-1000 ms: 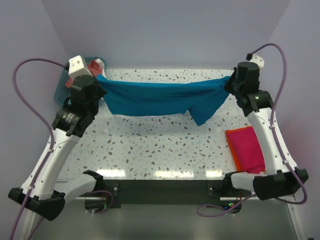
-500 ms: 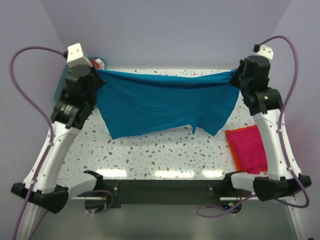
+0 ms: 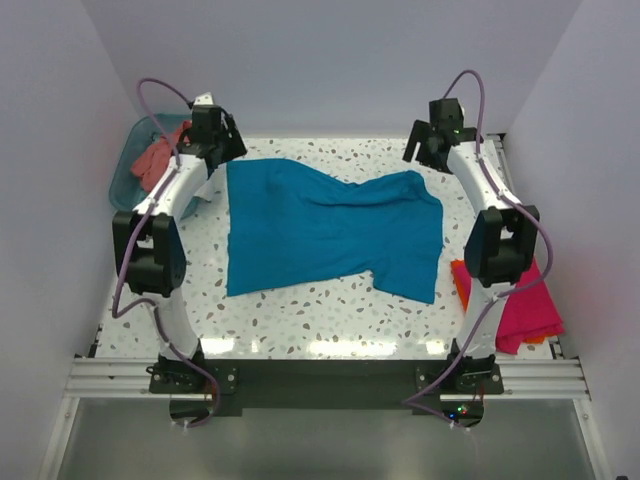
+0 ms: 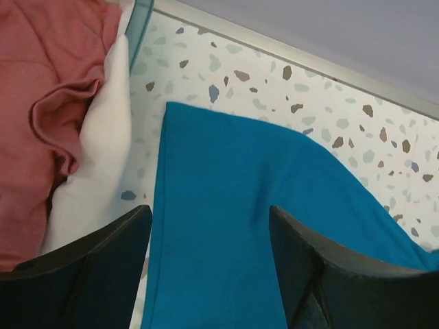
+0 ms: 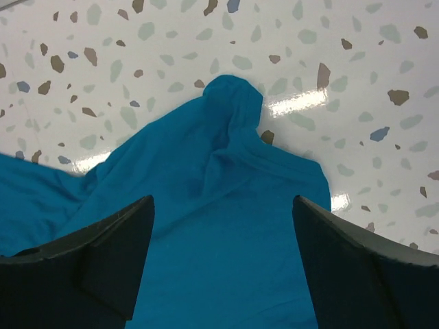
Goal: Fold and stack the t-shirts
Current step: Flatten the tshirt out
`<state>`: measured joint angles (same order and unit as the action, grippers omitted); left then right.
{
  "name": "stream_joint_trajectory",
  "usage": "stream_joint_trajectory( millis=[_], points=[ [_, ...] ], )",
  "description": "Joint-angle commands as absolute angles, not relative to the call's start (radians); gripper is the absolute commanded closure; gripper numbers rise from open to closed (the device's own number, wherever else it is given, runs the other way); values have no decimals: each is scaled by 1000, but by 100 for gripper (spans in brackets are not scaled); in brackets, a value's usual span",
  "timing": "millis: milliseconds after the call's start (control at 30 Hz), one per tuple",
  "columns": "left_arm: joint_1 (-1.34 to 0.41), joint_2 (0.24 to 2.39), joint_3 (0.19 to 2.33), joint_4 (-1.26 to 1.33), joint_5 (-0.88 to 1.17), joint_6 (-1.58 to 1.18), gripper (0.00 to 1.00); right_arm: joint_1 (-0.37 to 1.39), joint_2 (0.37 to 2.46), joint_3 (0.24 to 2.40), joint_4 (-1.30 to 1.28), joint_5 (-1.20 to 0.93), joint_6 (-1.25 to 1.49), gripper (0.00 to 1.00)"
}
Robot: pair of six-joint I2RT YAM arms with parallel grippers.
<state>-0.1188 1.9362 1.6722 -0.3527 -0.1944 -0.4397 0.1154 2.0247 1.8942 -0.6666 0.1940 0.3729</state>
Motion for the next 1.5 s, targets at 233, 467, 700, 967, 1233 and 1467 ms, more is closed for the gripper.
stream_joint_trajectory(
  millis=[233,467,700,967,1233,1467],
  points=[
    [-109,1343,1031,-346,-196,-715,32,98,1627,1390,-635,267,489,19],
    [-140,962,654,-440,-232,-857,43,78,1427,1062,-572,255,549,22],
    [-178,876,493,-514,-233,-974,43,63,1456,948,-523,207,575,24],
    [-221,1000,437,-368,-133,-947,43,29,1542,960,-479,187,588,25],
    [-252,1072,434,-344,-187,-965,50,-35,1601,980,-437,154,598,29],
    [-253,1126,437,-334,-204,-946,60,-37,1683,1000,-387,124,624,34]
  ],
)
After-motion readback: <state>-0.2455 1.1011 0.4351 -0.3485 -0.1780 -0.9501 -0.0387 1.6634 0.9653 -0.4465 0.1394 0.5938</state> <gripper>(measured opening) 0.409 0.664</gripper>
